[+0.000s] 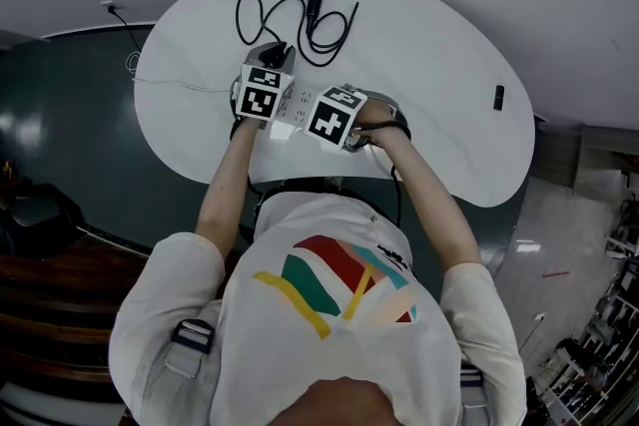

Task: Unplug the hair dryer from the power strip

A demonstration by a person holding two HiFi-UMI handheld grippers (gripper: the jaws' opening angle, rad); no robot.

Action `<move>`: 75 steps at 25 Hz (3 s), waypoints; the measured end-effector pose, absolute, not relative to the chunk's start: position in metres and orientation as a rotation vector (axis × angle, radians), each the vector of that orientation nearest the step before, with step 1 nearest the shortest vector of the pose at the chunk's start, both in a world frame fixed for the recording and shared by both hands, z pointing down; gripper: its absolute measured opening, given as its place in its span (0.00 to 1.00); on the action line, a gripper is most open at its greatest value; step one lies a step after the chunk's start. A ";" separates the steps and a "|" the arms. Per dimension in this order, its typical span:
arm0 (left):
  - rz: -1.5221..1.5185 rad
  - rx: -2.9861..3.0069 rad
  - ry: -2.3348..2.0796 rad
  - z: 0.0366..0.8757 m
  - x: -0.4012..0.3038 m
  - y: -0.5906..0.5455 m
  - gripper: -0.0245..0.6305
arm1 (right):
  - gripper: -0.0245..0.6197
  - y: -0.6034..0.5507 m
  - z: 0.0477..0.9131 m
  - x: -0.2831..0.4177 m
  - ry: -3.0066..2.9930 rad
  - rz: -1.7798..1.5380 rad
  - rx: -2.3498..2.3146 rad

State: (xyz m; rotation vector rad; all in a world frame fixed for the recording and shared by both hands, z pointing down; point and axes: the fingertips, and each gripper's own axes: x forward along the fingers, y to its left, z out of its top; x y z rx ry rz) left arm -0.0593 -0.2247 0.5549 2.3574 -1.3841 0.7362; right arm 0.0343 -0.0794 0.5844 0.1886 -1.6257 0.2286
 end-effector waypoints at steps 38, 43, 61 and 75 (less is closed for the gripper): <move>0.487 2.245 -1.413 0.533 -0.095 -0.197 0.40 | 0.22 -0.080 0.584 0.035 -1.664 0.236 0.182; 0.439 2.235 -1.465 0.515 -0.105 -0.188 0.40 | 0.21 -0.080 0.584 0.035 -1.659 0.235 0.174; 0.254 2.375 -1.667 0.411 -0.098 -0.160 0.04 | 0.18 -0.077 0.584 0.036 -1.710 0.232 0.280; 0.203 2.419 -1.695 0.374 -0.088 -0.155 0.04 | 0.06 -0.142 0.474 0.006 -2.026 0.196 0.622</move>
